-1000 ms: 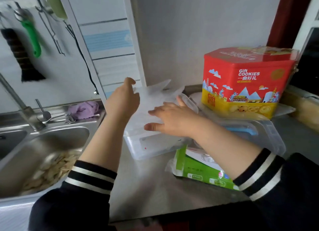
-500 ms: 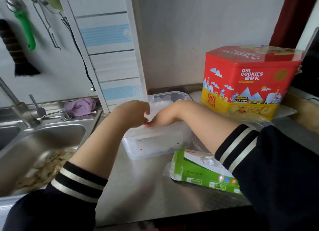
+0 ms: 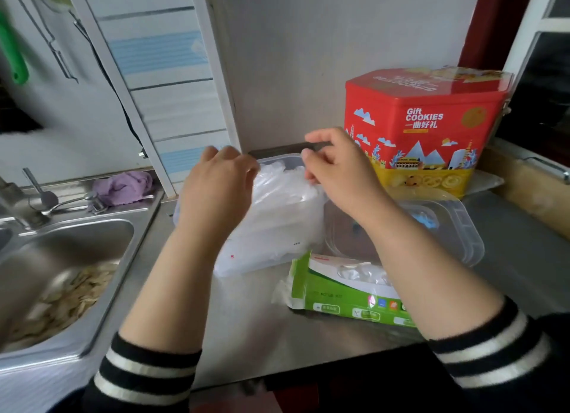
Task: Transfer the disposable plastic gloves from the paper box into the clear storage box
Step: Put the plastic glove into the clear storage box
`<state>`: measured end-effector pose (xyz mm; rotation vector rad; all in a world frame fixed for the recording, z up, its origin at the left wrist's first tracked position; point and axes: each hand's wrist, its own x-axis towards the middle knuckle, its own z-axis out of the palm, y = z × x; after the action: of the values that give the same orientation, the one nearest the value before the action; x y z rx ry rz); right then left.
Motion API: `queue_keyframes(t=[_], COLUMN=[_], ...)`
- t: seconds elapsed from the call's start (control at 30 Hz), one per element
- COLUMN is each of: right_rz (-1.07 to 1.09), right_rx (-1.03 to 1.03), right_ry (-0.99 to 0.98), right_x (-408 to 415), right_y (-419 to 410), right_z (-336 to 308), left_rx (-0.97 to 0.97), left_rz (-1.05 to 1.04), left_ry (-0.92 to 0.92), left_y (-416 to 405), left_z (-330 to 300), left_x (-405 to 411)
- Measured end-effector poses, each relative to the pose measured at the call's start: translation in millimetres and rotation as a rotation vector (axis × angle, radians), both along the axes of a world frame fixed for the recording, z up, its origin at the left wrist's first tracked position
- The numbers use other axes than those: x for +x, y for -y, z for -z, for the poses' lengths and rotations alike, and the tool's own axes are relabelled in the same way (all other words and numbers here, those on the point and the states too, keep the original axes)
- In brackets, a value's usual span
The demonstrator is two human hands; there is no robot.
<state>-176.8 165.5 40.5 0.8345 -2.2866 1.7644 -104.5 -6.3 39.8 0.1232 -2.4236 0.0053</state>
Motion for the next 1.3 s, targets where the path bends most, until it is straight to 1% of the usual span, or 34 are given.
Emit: queue_keyframes(t=[0.03, 0.07, 0.1, 0.13, 0.17, 0.2, 0.23, 0.27, 0.3, 0.37, 0.43, 0.53, 0.6, 0.7, 0.77, 0.83, 1.0, 1.07, 1.1, 1.13, 1.2, 1.23, 1.3], right_rz=[0.010, 0.014, -0.010, -0.052, -0.102, -0.147, -0.184, -0.206, -0.198, -0.130, -0.107, -0.107, -0.067, 0.017, 0.053, 0.085, 0.138, 0.095, 0.052, 0.028, 0.026, 0.034, 0.057], right_rx=[-0.048, -0.032, 0.050, 0.211, 0.416, 0.627, 0.793, 0.880, 0.893, 0.804, 0.712, 0.635, 0.590, 0.502, 0.424, 0.335, -0.041, -0.108, -0.083, 0.006, 0.269, 0.327, 0.295], right_ry=[-0.001, 0.012, 0.034, 0.076, 0.127, 0.165, 0.189, 0.192, 0.180, 0.162, 0.173, 0.171, 0.131, 0.067, 0.070, 0.113, 0.297, 0.335, 0.340, 0.317, 0.205, 0.150, 0.083], right_x=[7.0, 14.1, 20.9, 25.7, 28.8, 31.1, 32.8, 33.3, 33.6, 33.8, 33.0, 34.9, 37.8, 43.6, 46.9, 47.2, 48.7, 50.7, 51.0, 49.9, 48.4, 48.8, 51.1], right_y=[-11.1, -24.9, -36.0, -47.8, -58.1, -65.9, -71.6, -73.9, -75.1, -77.3, -80.8, -87.0, -87.6, -83.4, -83.0, -85.6, -96.0, -97.7, -98.0, -97.8, -94.7, -91.8, -85.2], right_z=[-0.2, 3.1, 2.9, 6.3, 11.9, 18.9, 28.7, 39.5, 49.5, 63.5, 71.2, 80.4, 85.5, 93.6, 99.2, 102.8, 102.8, 99.7, 97.1, 95.8, 93.9, 92.9, 95.8], left_rx=[0.020, 0.063, 0.104, 0.161, 0.245, 0.339, 0.433, 0.517, 0.590, 0.639, 0.592, 0.570, 0.564, 0.598, 0.623, 0.636, 0.643, 0.633, 0.634, 0.635, 0.628, 0.624, 0.624], left_rz=[0.094, 0.197, 0.284, 0.360, 0.423, 0.465, 0.495, 0.516, 0.546, 0.577, 0.541, 0.557, 0.585, 0.591, 0.592, 0.586, 0.577, 0.573, 0.570, 0.567, 0.561, 0.559, 0.557], left_ry=[-0.171, -0.272, -0.313, -0.282, -0.209, -0.106, 0.020, 0.153, 0.270, 0.426, 0.481, 0.468, 0.443, 0.436, 0.445, 0.451, 0.441, 0.445, 0.449, 0.454, 0.462, 0.460, 0.449], left_y=[-14.9, -32.2, -45.2, -57.8, -67.6, -74.3, -78.7, -80.1, -81.1, -80.5, -80.1, -80.1, -80.6, -81.4, -81.0, -80.9, -83.8, -84.2, -84.2, -84.1, -84.0, -84.2, -84.6], left_z=[3.5, 12.8, 23.4, 37.5, 51.8, 64.9, 76.4, 86.1, 94.6, 108.7, 117.8, 123.7, 124.2, 124.6, 126.4, 127.0, 124.7, 124.5, 124.5, 124.7, 125.0, 124.9, 124.5], left_x=[6.7, 12.3, 17.3, 21.0, 22.9, 24.0, 25.0, 25.1, 24.5, 22.0, 19.5, 16.5, 15.7, 15.2, 15.2, 15.0, 16.7, 16.9, 17.2, 17.2, 17.9, 18.2, 18.4])
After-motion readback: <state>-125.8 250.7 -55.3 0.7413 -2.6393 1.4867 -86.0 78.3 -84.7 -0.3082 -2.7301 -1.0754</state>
